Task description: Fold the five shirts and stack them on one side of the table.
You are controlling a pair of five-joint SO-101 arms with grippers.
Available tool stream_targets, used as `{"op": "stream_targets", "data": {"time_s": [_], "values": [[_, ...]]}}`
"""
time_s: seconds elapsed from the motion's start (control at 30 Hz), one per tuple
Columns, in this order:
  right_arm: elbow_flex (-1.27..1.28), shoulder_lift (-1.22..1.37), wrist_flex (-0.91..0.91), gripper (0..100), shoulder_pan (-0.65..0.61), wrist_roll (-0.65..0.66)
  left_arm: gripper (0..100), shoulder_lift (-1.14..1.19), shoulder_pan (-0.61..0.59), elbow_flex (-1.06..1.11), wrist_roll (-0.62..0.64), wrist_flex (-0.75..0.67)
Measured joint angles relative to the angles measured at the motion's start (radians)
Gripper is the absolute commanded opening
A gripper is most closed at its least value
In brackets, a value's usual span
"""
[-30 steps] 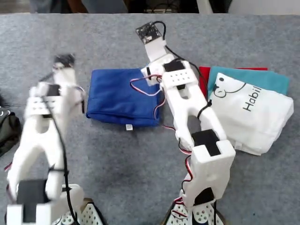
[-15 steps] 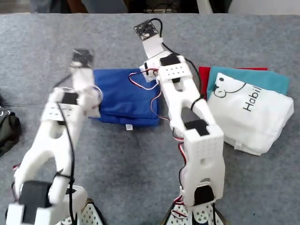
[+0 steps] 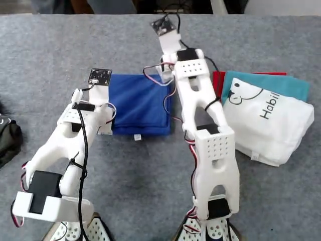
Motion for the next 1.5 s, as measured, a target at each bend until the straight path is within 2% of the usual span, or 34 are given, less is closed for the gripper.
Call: {"op": "stream_targets", "data": {"time_s": [0.2,0.33,0.47,0.53,0.67,0.77,0.87,1.0,1.23,1.33,1.5], "values": [[-0.186,0.002,0.118,1.4,0.011,0.0,3,-0.189,0.023,-0.147,-0.002,0.196],[-0.319,0.0,0.293,1.4,0.011,0.0,3,-0.292,0.023,-0.247,-0.002,0.224],[-0.365,0.0,0.562,1.4,-0.02,-0.044,3,-0.215,-0.04,-0.233,0.034,0.066],[-0.361,-0.002,0.597,1.4,-0.025,-0.124,3,-0.115,-0.074,-0.227,0.063,-0.051],[-0.258,-0.058,0.612,1.4,-0.023,-0.27,3,0.127,-0.144,-0.233,0.084,-0.275],[-0.127,-0.132,0.615,1.4,-0.029,-0.304,3,0.295,-0.158,-0.285,0.084,-0.333],[0.017,-0.212,0.615,1.4,-0.068,-0.336,3,0.405,-0.16,-0.344,0.089,-0.348],[0.18,-0.273,0.609,1.4,-0.098,-0.356,3,0.434,-0.16,-0.368,0.089,-0.35],[0.453,-0.273,0.436,1.4,-0.097,-0.359,3,0.443,-0.163,-0.371,0.089,-0.353],[0.522,-0.273,0.35,1.4,-0.077,-0.361,3,0.443,-0.163,-0.371,0.089,-0.353],[0.529,-0.273,0.334,1.4,-0.043,-0.359,3,0.443,-0.166,-0.371,0.089,-0.347]]}}
